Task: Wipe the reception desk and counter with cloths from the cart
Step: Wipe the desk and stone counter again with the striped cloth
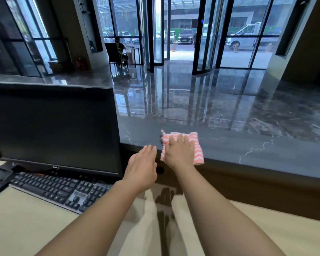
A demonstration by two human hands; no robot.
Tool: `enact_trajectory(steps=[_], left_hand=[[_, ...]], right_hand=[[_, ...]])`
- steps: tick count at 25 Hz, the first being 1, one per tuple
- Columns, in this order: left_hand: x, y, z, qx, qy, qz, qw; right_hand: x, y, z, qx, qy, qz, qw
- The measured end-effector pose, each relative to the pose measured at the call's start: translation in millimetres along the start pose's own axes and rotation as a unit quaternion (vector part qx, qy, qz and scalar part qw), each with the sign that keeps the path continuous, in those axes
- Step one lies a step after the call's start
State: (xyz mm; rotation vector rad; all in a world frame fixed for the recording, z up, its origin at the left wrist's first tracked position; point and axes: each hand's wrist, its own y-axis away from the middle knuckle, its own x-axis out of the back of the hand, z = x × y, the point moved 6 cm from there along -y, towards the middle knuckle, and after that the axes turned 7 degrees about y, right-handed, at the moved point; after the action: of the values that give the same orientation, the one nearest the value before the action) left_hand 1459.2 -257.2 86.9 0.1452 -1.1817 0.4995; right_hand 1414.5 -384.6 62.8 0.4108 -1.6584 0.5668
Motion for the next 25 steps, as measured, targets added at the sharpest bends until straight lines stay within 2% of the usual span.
enact_trajectory(steps=[4,9,13,18,22,25], left_hand=[[19.3,-2.2,-33.4,-0.006,0.032,0.020,0.999],[24.3,-16.8,-27.6,-0.002,0.029,-0.008,1.000],[10.9,-33.0,-3.9,0.013,-0.035,-0.059,0.998],[3.9,-50.2,3.5,0.016,-0.102,-0.083,0.991],[4.1,-55.4,-2.2,-0.005,-0.118,-0.090,0.989],[3.6,-56.6,-3.2,-0.031,-0.131,-0.098,0.986]], right_hand=[[-11.5,-8.4,-80.6,0.131,0.005,-0.060,0.990],[-5.4,-17.3,-64.0,0.177,0.022,-0.079,0.981],[-5.1,-30.0,31.8,0.123,0.074,-0.079,0.986],[9.3,-30.0,157.8,-0.009,0.097,-0.085,0.992],[12.1,-31.8,149.3,-0.076,0.081,-0.089,0.990],[8.4,-45.5,100.2,-0.034,0.070,-0.095,0.992]])
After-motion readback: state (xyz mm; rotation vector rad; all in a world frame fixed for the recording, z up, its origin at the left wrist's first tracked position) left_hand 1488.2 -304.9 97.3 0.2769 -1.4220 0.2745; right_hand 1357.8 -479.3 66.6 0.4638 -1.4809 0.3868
